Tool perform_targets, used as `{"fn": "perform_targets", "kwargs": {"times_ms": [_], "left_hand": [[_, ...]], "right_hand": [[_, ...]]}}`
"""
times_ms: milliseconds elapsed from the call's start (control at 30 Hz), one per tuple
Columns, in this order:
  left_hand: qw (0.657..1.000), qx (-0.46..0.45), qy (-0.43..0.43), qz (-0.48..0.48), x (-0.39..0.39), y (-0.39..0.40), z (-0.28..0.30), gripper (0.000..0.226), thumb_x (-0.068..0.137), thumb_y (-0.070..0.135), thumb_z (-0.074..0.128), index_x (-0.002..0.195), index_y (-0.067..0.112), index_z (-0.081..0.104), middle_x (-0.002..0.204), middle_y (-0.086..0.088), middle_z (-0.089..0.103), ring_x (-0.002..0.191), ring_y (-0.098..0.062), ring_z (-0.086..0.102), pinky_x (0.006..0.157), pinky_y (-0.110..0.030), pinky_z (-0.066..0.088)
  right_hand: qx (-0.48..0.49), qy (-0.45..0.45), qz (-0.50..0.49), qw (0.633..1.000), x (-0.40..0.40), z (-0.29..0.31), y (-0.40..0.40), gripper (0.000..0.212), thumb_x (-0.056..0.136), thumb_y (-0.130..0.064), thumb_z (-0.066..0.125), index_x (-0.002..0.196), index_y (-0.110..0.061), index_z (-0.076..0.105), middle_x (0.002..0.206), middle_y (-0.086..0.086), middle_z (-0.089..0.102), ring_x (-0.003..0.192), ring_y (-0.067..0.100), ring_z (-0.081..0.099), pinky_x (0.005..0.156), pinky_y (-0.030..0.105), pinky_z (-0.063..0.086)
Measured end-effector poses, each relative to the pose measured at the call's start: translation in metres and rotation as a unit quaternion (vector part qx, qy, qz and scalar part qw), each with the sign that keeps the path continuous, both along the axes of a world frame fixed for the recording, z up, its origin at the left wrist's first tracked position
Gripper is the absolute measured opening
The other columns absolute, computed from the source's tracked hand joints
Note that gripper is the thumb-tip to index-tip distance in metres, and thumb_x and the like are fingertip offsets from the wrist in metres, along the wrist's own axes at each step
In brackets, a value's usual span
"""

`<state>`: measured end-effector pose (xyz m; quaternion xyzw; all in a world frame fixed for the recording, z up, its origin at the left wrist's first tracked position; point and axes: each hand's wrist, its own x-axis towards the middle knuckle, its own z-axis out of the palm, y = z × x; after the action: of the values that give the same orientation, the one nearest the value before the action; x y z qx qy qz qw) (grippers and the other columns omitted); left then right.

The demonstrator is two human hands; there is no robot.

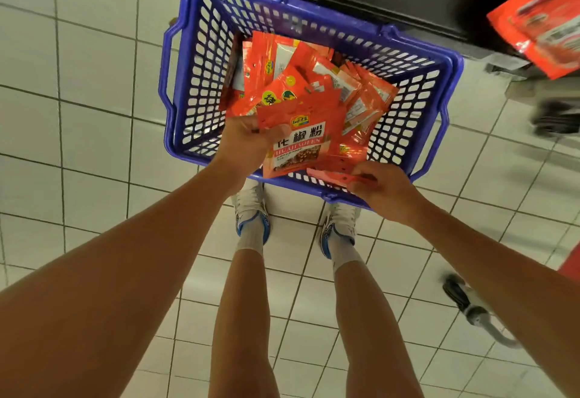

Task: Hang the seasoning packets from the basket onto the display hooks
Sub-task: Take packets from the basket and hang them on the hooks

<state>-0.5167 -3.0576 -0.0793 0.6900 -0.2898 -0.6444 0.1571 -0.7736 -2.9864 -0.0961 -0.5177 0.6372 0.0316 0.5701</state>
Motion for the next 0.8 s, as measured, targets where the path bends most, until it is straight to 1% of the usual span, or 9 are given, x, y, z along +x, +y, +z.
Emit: {"fn": "perform_targets", "kwargs": {"times_ms": [33, 133, 233, 300, 400, 500, 600, 700, 800], "left_hand": [[1.000, 0.004, 0.007, -0.006, -0.001, 0.001, 0.005, 0.011, 0.089, 0.011, 0.075, 0.088, 0.022, 0.076, 0.097, -0.003, 0.079, 0.088, -0.022, 0.077, 0.079, -0.043, 0.063], [0.999, 0.018, 0.032, -0.020, -0.006, 0.001, 0.027, 0.010, 0.090, 0.013, 0.074, 0.099, 0.018, 0.077, 0.099, -0.002, 0.079, 0.088, -0.018, 0.077, 0.084, -0.042, 0.063], [0.997, 0.014, 0.069, 0.016, -0.011, -0.005, 0.057, 0.016, 0.093, 0.019, 0.071, 0.107, 0.012, 0.075, 0.102, -0.008, 0.078, 0.093, -0.026, 0.076, 0.087, -0.048, 0.062], [0.994, 0.021, 0.090, 0.050, -0.012, -0.013, 0.085, 0.023, 0.095, 0.025, 0.068, 0.112, 0.009, 0.072, 0.105, -0.012, 0.077, 0.096, -0.030, 0.076, 0.089, -0.052, 0.060], [0.987, 0.019, 0.132, 0.092, -0.011, -0.025, 0.134, 0.029, 0.098, 0.029, 0.065, 0.117, 0.008, 0.068, 0.105, -0.013, 0.078, 0.095, -0.032, 0.076, 0.082, -0.048, 0.061], [0.982, -0.012, 0.160, 0.102, -0.005, -0.039, 0.199, 0.024, 0.097, 0.026, 0.066, 0.113, 0.009, 0.070, 0.102, -0.013, 0.078, 0.092, -0.031, 0.076, 0.072, -0.042, 0.063], [0.981, -0.057, 0.160, 0.095, 0.005, -0.053, 0.275, 0.022, 0.089, 0.009, 0.072, 0.111, 0.006, 0.072, 0.104, -0.018, 0.077, 0.097, -0.038, 0.074, 0.085, -0.051, 0.060], [0.978, -0.116, 0.148, 0.094, 0.016, -0.067, 0.362, 0.022, 0.083, 0.002, 0.075, 0.104, 0.008, 0.076, 0.103, -0.018, 0.077, 0.099, -0.038, 0.073, 0.092, -0.053, 0.057], [0.963, -0.186, 0.167, 0.105, 0.031, -0.080, 0.455, 0.020, 0.082, 0.001, 0.074, 0.101, 0.009, 0.075, 0.098, -0.013, 0.078, 0.089, -0.029, 0.074, 0.083, -0.043, 0.059]], "right_hand": [[0.004, -0.020, -0.041, 0.999, -0.001, 0.011, -0.008, 0.028, 0.093, -0.011, 0.067, 0.077, -0.034, 0.062, 0.072, -0.017, 0.064, 0.071, 0.001, 0.061, 0.065, 0.020, 0.047], [-0.006, -0.080, -0.166, 0.983, 0.000, 0.047, -0.036, 0.023, 0.089, -0.007, 0.074, 0.083, -0.029, 0.072, 0.093, 0.000, 0.074, 0.092, 0.019, 0.071, 0.080, 0.035, 0.058], [-0.046, -0.091, -0.261, 0.960, 0.002, 0.078, -0.064, 0.028, 0.084, -0.008, 0.079, 0.072, -0.033, 0.077, 0.084, -0.005, 0.078, 0.082, 0.020, 0.076, 0.072, 0.033, 0.063], [-0.061, -0.100, -0.301, 0.946, 0.007, 0.103, -0.082, 0.024, 0.083, -0.012, 0.081, 0.070, -0.032, 0.078, 0.081, -0.003, 0.078, 0.075, 0.020, 0.077, 0.067, 0.033, 0.063], [-0.067, -0.141, -0.355, 0.922, 0.016, 0.147, -0.107, 0.016, 0.080, -0.011, 0.082, 0.072, -0.024, 0.078, 0.077, 0.004, 0.078, 0.067, 0.021, 0.075, 0.059, 0.031, 0.059], [-0.061, -0.188, -0.429, 0.882, 0.028, 0.207, -0.131, 0.010, 0.077, -0.014, 0.084, 0.078, -0.018, 0.074, 0.079, 0.011, 0.077, 0.065, 0.026, 0.074, 0.058, 0.038, 0.059], [-0.088, -0.239, -0.462, 0.849, 0.042, 0.280, -0.149, 0.005, 0.084, -0.008, 0.077, 0.087, -0.009, 0.074, 0.078, 0.010, 0.075, 0.066, 0.025, 0.072, 0.063, 0.038, 0.059], [-0.111, -0.280, -0.480, 0.824, 0.057, 0.367, -0.162, 0.008, 0.083, -0.004, 0.074, 0.080, -0.011, 0.076, 0.075, 0.008, 0.076, 0.064, 0.022, 0.073, 0.064, 0.038, 0.060], [-0.157, -0.297, -0.472, 0.815, 0.071, 0.464, -0.174, 0.005, 0.078, -0.005, 0.076, 0.082, -0.007, 0.074, 0.081, 0.014, 0.074, 0.071, 0.028, 0.070, 0.076, 0.053, 0.059]]}}
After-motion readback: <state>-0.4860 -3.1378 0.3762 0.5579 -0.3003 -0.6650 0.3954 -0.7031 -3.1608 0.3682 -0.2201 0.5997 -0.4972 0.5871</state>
